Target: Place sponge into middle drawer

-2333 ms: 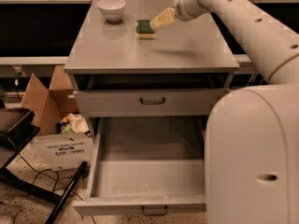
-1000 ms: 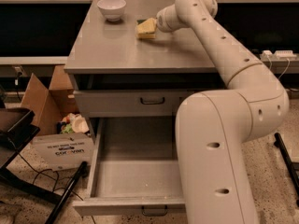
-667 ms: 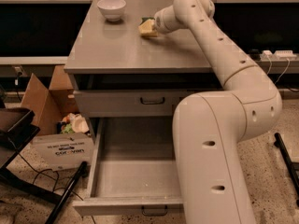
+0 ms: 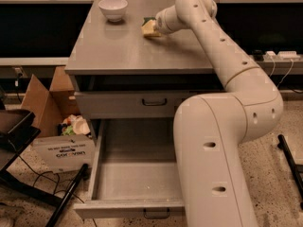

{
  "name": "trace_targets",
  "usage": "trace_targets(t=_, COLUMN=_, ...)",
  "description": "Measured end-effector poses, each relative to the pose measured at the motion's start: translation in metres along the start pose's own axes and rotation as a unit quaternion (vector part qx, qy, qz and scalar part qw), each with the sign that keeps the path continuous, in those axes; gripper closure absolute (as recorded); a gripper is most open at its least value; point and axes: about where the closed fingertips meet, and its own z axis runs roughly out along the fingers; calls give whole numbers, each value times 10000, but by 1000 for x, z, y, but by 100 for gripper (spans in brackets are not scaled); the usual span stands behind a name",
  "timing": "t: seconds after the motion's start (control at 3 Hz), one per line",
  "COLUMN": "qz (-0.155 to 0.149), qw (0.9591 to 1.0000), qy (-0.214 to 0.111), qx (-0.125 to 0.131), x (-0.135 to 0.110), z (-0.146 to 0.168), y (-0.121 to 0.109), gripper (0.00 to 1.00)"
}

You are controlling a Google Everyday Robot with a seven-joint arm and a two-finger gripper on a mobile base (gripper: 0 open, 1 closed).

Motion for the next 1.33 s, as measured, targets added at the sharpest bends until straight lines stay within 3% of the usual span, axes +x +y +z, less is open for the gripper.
trace_targets(t=0.33, qz=-5, qw=10000, qy=0, qx=5, x=-2, z=-2, y=0, gripper=100)
trace_targets(t=0.67, qz=-135, qw=9996, qy=-24, qx=262, x=-11, z=-35, y=-8, gripper=100)
trace_targets(t=1.0, qz=-346, qw=9962, qy=-223, qx=764, x=-33, z=-104, y=-16, gripper=100)
trace_targets(t=1.33, qz=-513, qw=9888, qy=-233, qx=1380, x=-36, z=-214, y=-10, gripper=100)
